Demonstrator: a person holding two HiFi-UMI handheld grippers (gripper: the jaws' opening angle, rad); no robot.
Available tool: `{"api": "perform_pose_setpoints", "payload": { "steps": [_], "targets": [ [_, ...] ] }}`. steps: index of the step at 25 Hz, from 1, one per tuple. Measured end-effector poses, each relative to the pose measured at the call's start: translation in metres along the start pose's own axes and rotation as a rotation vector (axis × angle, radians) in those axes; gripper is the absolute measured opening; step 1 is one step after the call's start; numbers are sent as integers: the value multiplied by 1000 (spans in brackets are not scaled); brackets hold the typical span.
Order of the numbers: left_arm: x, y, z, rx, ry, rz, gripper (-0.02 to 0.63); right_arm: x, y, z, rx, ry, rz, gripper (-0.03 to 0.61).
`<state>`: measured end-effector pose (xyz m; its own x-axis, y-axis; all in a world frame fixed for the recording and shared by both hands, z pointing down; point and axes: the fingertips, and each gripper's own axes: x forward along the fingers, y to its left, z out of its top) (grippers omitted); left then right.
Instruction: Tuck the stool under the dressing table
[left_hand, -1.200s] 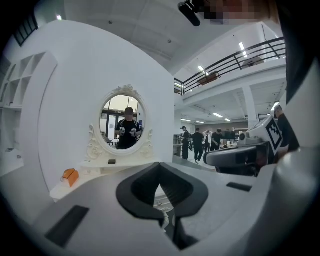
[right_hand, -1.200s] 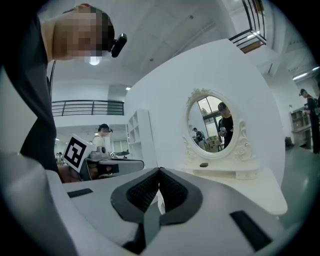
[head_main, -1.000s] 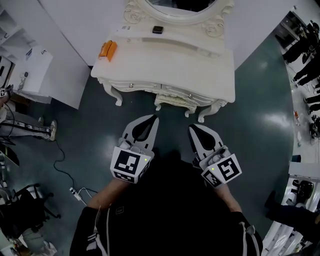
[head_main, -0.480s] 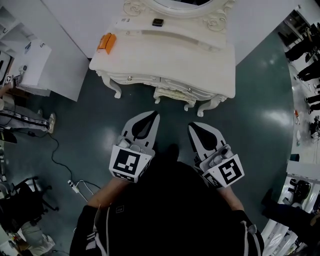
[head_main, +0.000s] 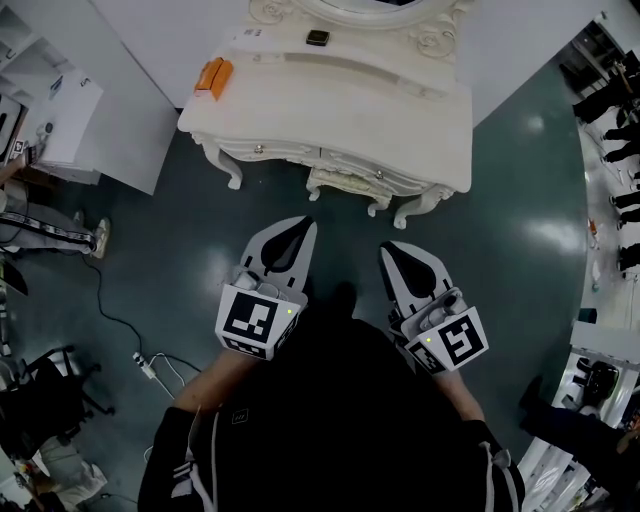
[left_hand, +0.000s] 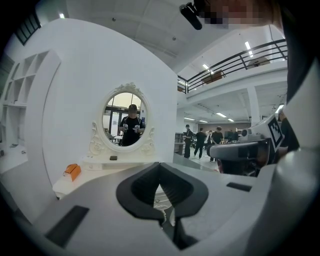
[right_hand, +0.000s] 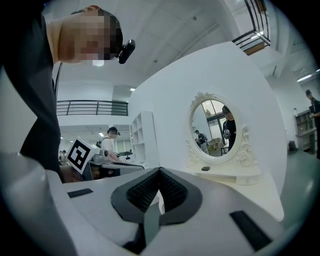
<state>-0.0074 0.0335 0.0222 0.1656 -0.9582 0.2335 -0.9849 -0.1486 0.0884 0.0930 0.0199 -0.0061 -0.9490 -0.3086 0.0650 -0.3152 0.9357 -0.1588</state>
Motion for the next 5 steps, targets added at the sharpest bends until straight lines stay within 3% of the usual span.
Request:
{"api": "perform_pose_setpoints", "payload": {
  "steps": [5],
  "targets": [
    [2,-3,-1,1,0,-8,6,1,-1,2,24,-17,-2,18]
  ]
}}
